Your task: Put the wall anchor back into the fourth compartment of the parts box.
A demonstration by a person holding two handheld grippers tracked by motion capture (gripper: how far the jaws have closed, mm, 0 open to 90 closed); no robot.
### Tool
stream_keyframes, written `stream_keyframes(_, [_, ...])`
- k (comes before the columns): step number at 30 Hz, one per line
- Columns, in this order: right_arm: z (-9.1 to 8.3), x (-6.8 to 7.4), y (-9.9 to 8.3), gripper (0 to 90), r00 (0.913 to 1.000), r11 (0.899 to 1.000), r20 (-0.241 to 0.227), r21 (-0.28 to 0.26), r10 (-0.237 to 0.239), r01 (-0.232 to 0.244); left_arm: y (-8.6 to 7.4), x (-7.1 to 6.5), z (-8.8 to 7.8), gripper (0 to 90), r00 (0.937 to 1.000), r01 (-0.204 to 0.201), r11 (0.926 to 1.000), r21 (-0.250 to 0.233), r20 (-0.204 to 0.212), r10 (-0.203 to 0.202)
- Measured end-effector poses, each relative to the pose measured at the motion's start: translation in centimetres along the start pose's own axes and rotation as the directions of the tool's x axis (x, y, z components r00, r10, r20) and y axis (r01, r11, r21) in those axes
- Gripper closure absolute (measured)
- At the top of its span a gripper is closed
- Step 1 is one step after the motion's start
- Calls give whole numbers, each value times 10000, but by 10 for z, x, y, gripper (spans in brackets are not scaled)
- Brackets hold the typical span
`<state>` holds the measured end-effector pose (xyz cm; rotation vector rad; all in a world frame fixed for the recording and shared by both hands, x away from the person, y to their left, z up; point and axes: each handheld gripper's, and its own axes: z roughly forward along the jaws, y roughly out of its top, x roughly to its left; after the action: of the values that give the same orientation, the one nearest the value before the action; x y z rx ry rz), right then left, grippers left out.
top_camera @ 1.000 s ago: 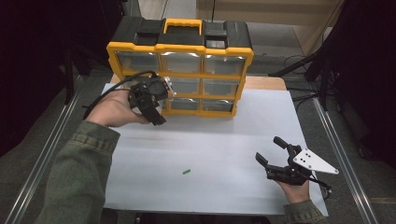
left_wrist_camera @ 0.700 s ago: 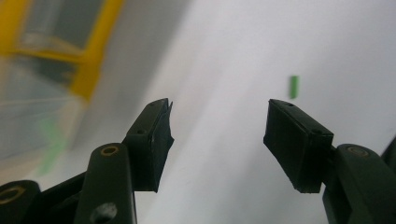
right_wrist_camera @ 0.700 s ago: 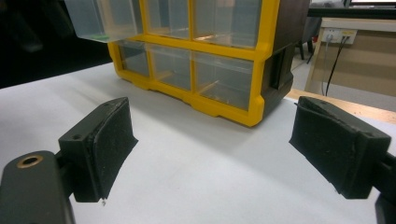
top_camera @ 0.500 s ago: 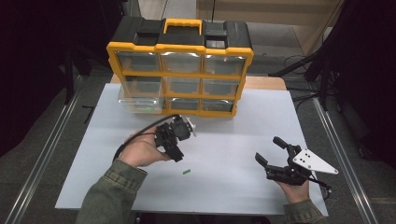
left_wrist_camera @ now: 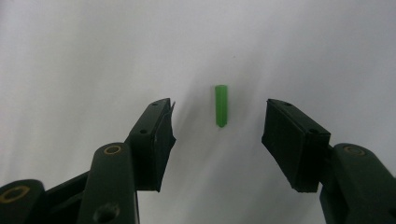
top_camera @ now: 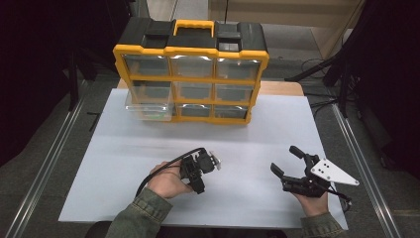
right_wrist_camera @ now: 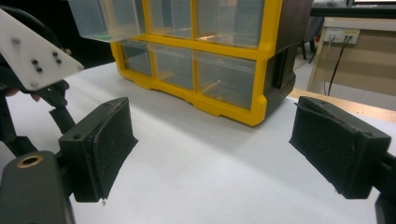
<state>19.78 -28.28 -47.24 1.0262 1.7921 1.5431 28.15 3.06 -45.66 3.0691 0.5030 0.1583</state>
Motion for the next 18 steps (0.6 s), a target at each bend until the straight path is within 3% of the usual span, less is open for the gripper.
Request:
stream_keyframes(6, [0, 0, 0, 132, 10000, 10000, -4, 21, -1, 2, 0, 5, 10, 474, 9999, -14, 9999, 102, 109, 13])
stream_keyframes(9, [0, 0, 0, 133, 10000, 10000, 5, 11, -13, 13, 0, 8, 11, 606, 9988, 79, 10000, 59, 475, -82])
stream_keyframes(14, [0, 0, 0, 132, 10000, 10000, -15, 30, -6, 6, 0, 9, 14, 669, 9976, 120, 9999, 56, 688, -124])
stream_keyframes(18, [0, 0, 0, 132, 10000, 10000, -8, 24, -16, 16, 0, 10, 14, 798, 9971, 83, 10000, 9, 755, -83])
